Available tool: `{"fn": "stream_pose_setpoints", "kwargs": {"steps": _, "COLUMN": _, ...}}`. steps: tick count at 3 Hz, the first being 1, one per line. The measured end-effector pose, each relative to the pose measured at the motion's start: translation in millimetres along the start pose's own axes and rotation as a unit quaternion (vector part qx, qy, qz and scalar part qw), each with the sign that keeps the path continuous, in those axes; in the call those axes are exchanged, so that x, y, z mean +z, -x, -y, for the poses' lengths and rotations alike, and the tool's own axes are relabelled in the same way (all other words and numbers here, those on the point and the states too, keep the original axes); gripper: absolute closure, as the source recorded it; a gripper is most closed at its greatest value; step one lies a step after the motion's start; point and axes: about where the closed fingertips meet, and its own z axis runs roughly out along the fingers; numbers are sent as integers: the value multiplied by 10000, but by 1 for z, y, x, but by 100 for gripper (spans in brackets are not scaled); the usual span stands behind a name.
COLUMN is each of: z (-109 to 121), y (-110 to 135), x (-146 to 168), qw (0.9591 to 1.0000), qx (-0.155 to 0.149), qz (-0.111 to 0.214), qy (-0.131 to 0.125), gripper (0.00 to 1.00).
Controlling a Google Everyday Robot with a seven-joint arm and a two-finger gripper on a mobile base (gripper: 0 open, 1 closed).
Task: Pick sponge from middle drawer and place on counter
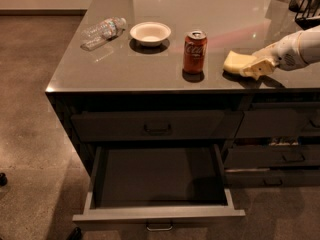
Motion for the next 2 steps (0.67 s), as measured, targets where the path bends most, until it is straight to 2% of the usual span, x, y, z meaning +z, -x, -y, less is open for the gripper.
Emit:
{"fn": "stream_pose_setpoints", "kwargs": {"steps": 1, "z": -1, "y": 0, "x": 2, "qw": 10000, "qx": 0, "qz": -3, "qy": 20, "gripper": 0}}
{"fn": "stream_pose_setpoints", "kwargs": {"steps": 2, "z": -1, "y": 0, "x": 3, "qw": 10000, "qx": 0, "qz": -3, "qy": 20, "gripper": 0}}
